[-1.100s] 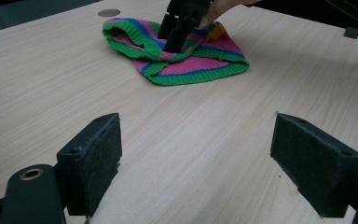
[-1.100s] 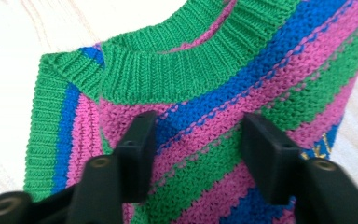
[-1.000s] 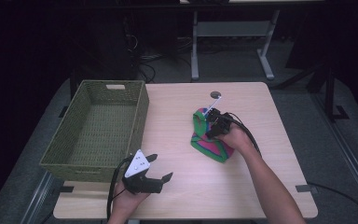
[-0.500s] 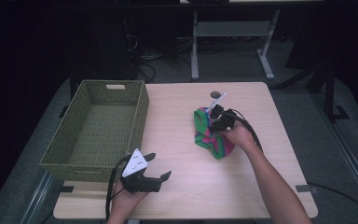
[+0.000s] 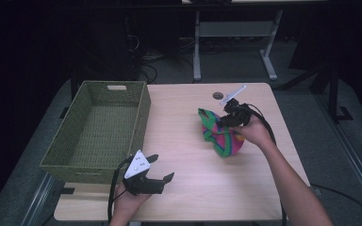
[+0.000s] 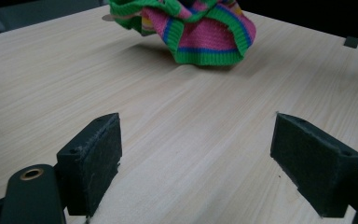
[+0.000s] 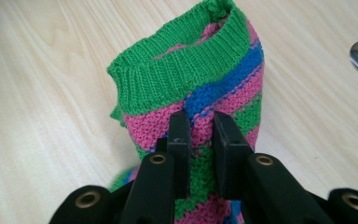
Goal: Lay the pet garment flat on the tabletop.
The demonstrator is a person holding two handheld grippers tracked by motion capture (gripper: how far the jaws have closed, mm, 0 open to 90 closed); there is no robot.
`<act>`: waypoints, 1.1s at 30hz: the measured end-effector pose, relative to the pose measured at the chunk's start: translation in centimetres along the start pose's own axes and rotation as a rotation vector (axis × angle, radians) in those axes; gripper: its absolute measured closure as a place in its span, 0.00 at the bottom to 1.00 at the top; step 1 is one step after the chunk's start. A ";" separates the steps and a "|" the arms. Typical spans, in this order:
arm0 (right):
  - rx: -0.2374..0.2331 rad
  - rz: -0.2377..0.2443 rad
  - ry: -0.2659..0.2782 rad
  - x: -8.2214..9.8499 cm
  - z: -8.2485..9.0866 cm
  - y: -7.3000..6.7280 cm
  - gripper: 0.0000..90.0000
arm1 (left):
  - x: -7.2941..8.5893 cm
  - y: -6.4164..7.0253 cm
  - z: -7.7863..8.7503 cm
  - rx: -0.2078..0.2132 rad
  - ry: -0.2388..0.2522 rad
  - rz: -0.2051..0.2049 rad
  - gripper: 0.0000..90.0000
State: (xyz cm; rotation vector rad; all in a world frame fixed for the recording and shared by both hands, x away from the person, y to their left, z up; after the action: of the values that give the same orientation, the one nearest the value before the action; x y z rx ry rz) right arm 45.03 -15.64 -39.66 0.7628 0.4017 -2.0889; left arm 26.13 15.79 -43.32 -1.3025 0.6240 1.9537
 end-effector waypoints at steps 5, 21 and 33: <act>-0.029 0.034 0.048 -0.8 2.2 -1.0 0.87 | 0.0 0.0 0.0 -0.001 0.001 0.000 0.18; -0.107 0.104 0.108 -1.7 6.3 -4.6 0.87 | 0.0 0.1 0.0 0.000 0.003 0.002 0.18; -0.115 0.129 0.121 -0.9 7.6 -6.0 0.86 | -0.1 0.2 0.0 0.003 0.005 0.000 0.18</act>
State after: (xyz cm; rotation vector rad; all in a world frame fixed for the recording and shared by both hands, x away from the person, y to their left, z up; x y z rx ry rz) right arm 37.74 -15.56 -33.26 0.8268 0.5204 -1.8892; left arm 25.99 15.58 -43.20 -1.3059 0.6295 1.9497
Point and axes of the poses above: each handheld gripper's, and its own axes: z roughly backward along the jaws, x roughly out of its underside, y roughly to its right, the point moved 2 cm from there along -z, roughly forward along the jaws, and after that the axes turned 5 degrees about y, right-handed, at the moved point
